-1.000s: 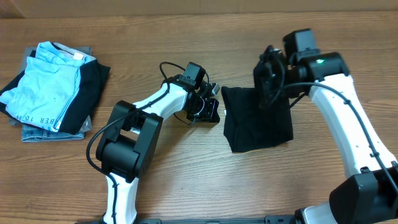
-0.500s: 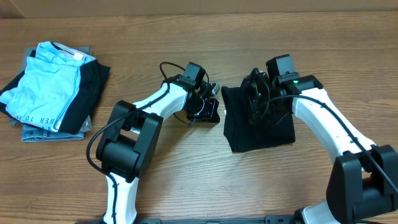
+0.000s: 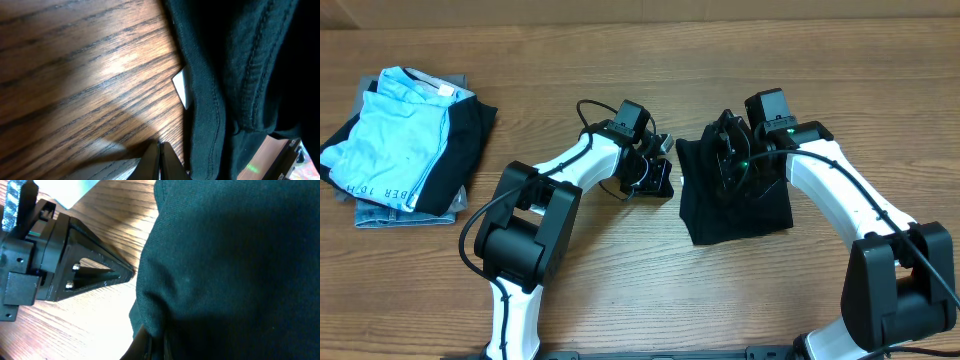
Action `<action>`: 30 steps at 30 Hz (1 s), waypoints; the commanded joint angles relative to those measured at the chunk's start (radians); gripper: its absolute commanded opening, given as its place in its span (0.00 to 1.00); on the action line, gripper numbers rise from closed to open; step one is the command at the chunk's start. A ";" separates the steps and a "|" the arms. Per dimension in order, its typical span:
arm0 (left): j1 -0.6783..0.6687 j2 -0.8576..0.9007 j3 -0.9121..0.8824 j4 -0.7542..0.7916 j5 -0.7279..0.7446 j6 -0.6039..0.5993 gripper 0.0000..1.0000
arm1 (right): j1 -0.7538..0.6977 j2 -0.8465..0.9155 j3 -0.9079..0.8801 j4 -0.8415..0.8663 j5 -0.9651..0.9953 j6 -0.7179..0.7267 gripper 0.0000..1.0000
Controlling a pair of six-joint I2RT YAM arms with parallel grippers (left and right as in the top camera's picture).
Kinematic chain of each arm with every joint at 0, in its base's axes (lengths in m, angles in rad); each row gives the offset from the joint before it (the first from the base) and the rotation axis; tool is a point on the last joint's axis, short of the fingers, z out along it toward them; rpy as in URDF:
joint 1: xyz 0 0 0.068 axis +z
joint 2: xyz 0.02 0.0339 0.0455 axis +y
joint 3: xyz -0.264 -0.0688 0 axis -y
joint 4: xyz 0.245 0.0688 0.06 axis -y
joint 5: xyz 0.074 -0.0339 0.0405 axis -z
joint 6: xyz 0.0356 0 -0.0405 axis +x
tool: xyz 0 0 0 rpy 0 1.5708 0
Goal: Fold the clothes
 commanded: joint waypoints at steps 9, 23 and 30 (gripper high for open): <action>0.007 0.052 -0.012 -0.014 -0.061 0.032 0.15 | 0.070 0.013 -0.005 -0.002 -0.043 0.004 0.15; 0.132 0.025 0.076 -0.142 -0.061 0.072 0.20 | 0.019 -0.044 0.113 -0.120 -0.044 0.006 0.56; 0.205 -0.020 0.253 -0.360 -0.056 0.145 0.04 | -0.179 -0.181 0.219 -0.155 -0.043 0.137 1.00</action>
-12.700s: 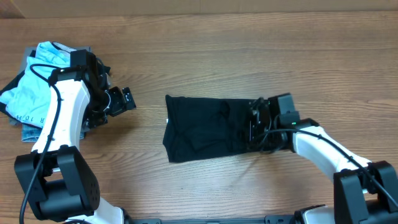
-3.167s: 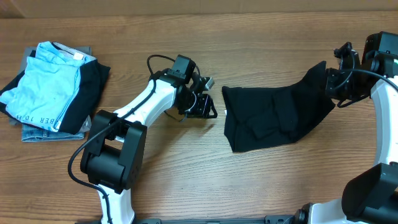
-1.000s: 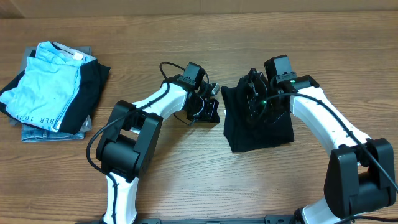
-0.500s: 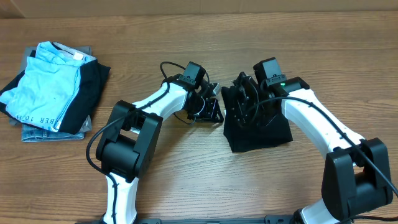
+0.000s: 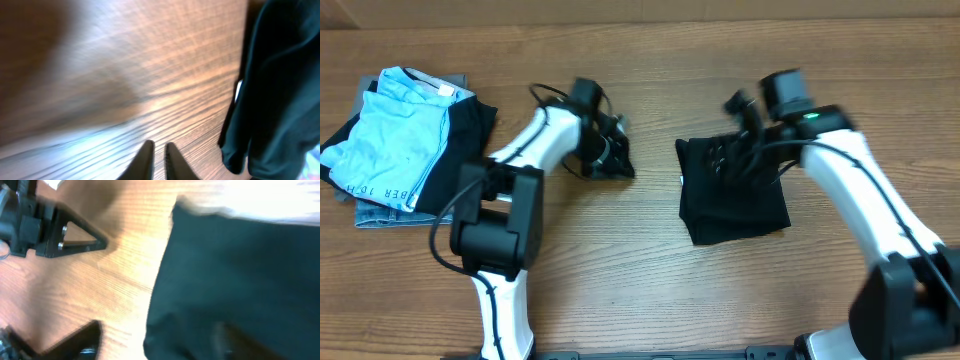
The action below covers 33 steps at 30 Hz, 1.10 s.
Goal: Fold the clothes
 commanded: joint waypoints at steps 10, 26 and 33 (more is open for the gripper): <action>-0.155 -0.031 0.143 -0.065 0.183 0.347 0.04 | -0.462 -0.149 0.067 -0.126 0.090 0.072 1.00; -0.330 -0.028 0.141 0.228 0.361 0.066 0.05 | -0.525 -0.149 0.067 -0.122 0.121 0.072 1.00; -0.417 -0.027 0.113 0.228 0.269 0.037 0.04 | -0.525 -0.149 0.067 -0.122 0.121 0.072 1.00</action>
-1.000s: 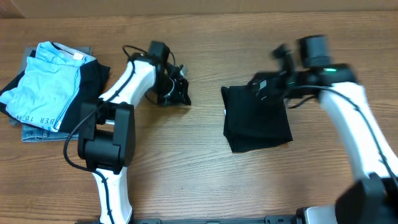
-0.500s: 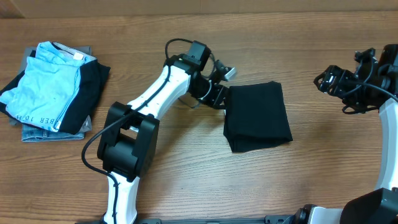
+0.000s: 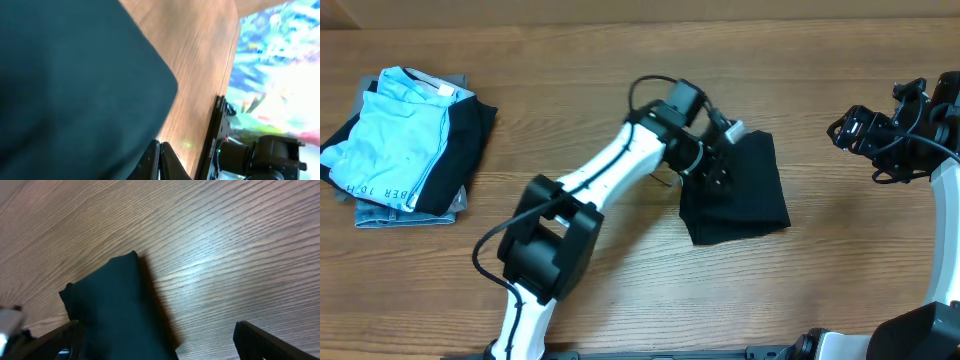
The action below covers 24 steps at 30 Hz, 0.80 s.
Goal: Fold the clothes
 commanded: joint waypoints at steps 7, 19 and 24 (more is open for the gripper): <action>-0.063 0.019 -0.092 0.077 -0.037 -0.070 0.04 | 0.001 -0.002 0.010 0.005 0.010 0.005 1.00; -0.054 0.336 -0.253 0.402 0.096 -0.123 0.04 | 0.001 -0.002 0.010 0.005 0.010 0.004 1.00; -0.042 0.296 -0.248 0.369 0.129 -0.137 0.04 | 0.001 -0.002 0.010 0.005 0.010 0.005 1.00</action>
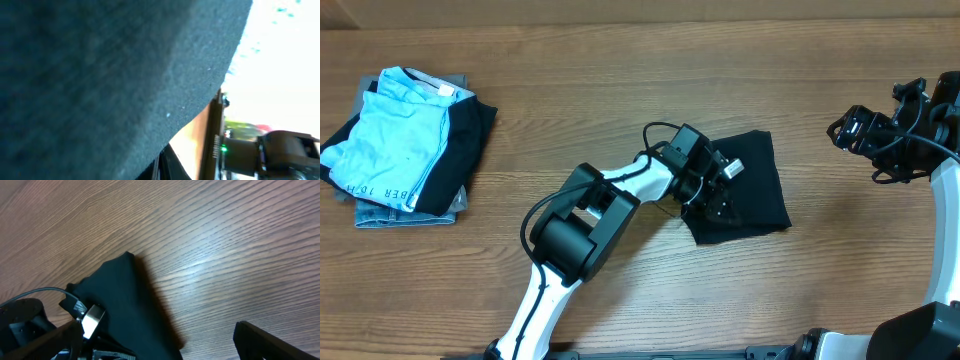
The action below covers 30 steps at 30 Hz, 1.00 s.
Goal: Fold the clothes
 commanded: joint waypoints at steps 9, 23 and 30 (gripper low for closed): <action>-0.008 -0.314 -0.041 -0.021 -0.248 -0.072 0.04 | 0.001 -0.002 0.010 0.004 0.010 0.005 1.00; -0.080 -0.206 -0.041 0.425 -0.146 -0.273 0.05 | 0.001 -0.002 0.010 0.004 0.010 0.005 1.00; -0.118 -0.083 -0.041 0.607 -0.140 -0.388 0.06 | 0.001 -0.002 0.010 0.004 0.010 0.005 1.00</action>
